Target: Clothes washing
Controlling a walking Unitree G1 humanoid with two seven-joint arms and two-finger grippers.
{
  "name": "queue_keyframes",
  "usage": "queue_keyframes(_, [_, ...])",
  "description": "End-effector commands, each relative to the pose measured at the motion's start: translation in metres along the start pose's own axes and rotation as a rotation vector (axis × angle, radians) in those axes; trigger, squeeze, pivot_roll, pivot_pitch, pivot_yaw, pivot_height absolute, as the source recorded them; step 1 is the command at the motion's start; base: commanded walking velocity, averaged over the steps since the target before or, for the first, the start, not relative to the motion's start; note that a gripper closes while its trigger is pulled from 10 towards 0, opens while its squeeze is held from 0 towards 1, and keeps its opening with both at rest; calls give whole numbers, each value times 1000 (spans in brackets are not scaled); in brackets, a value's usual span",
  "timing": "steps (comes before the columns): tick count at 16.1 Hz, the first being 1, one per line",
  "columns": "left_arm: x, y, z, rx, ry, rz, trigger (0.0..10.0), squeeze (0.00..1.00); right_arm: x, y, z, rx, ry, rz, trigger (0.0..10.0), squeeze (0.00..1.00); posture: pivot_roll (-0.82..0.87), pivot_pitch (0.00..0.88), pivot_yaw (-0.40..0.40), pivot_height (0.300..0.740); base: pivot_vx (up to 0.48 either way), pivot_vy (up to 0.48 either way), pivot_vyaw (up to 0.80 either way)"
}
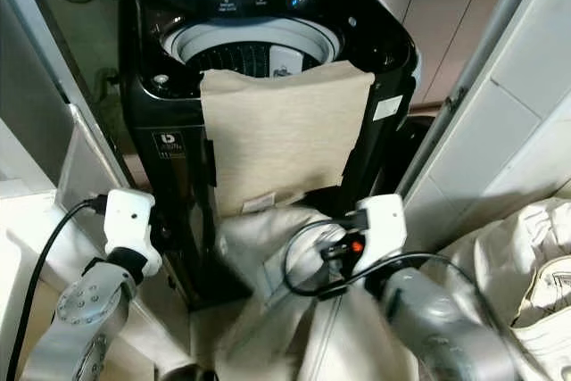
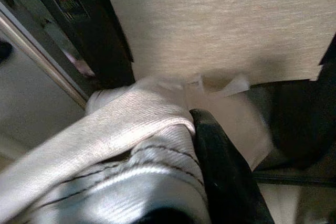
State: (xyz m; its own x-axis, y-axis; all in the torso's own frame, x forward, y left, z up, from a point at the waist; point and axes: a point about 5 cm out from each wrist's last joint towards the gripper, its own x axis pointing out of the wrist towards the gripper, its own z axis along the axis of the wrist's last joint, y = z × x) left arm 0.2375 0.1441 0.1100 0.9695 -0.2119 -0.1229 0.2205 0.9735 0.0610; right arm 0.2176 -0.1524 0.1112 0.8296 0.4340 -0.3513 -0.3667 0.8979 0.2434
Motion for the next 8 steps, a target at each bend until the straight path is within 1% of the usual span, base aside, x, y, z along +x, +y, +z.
queue_keyframes(1, [4, -1, 9, 8, -30, 4, 10000, 0, 7, -1, 5, -73, -45, -49, 10000, 0, 2, 64, -1, 740, 0, -458, 0])
queue_keyframes(2, [5, -2, 10, 11, -35, -1, 10000, 0, 11, 1, 2, -105, -38, -55, 10000, 0, 7, 64, -1, 740, 0, -480, 800])
queue_keyframes(3, [6, -2, 13, 15, -44, -3, 10000, 0, 14, 7, 3, -151, -53, -35, 10000, 0, 8, 65, -1, 740, 0, -480, 800])
queue_keyframes(4, [7, -2, 15, 17, -51, 1, 10000, 0, 16, 10, 6, -147, -87, -45, 10000, 0, 9, 65, 0, 740, 0, -480, 800])
queue_keyframes(5, [8, -1, 16, 20, -52, 4, 10000, 0, 18, 11, 9, -128, -137, -72, 10000, 0, 10, 66, 1, 740, 0, -480, 406])
queue_keyframes(6, [8, 1, 15, 33, -37, 16, 10000, 0, 18, 9, 13, -92, -171, -112, 10000, 0, 10, 69, 2, 740, 0, -409, 0])
queue_keyframes(7, [10, 4, 15, 44, -5, 36, 10000, 0, 17, 17, 21, -106, -201, -69, 10000, 0, 7, 70, 7, 740, 0, 0, 0])
queue_keyframes(8, [10, 6, 19, 58, -27, 42, 10000, 0, 14, 27, 29, -100, -232, -6, 10000, 0, 6, 69, 9, 740, 0, 0, 0])
